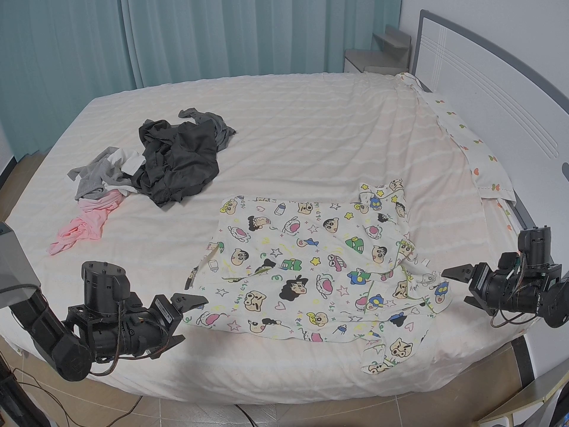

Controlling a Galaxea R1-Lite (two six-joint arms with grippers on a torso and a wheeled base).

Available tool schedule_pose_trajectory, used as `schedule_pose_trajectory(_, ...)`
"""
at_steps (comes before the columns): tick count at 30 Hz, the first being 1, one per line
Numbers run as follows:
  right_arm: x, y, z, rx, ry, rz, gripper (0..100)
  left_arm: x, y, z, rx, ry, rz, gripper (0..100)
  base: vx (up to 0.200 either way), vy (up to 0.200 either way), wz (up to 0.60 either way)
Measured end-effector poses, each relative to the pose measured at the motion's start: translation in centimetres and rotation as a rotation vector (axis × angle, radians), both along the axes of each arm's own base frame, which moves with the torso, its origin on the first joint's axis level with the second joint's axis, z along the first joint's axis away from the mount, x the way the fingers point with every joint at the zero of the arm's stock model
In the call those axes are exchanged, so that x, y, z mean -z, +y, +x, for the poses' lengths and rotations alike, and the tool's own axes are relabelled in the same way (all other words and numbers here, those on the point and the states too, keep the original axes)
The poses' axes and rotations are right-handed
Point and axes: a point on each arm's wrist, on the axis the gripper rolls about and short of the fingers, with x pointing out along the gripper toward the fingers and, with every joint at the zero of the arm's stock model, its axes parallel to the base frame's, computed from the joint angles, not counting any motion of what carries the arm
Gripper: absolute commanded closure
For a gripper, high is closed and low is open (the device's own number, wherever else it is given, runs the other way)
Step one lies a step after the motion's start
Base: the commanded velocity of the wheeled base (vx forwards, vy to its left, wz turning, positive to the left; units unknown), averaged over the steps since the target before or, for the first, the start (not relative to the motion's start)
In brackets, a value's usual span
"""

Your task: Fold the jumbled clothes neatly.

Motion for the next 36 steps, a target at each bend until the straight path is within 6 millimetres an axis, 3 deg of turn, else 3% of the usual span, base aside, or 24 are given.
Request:
schedule_pose_trajectory(8, 2.3, 2.0, 0.8, -0.114, 0.015, -0.049, 0, 0.8, -0.1, -0.1, 0.002, 0.011, 0.011, 0, 0.000, 0.000, 0.00)
schedule_pose_trajectory(13, 5.1, 2.3, 0.8, -0.164, 0.104, -0.095, 0, 1.1, -0.2, 0.2, 0.000, -0.009, 0.011, 0, 0.000, 0.000, 0.00)
schedule_pose_trajectory(22, 8.3, 2.0, 0.4, -0.183, 0.229, -0.118, 0, 2.1, -0.5, 0.9, -0.028, -0.033, 0.033, 0, 0.000, 0.000, 0.00)
schedule_pose_trajectory(36, 10.0, 2.9, 0.9, -0.347, 0.235, -0.174, 0, 2.8, -0.6, 0.9, -0.028, -0.009, 0.043, 0, 0.000, 0.000, 0.00)
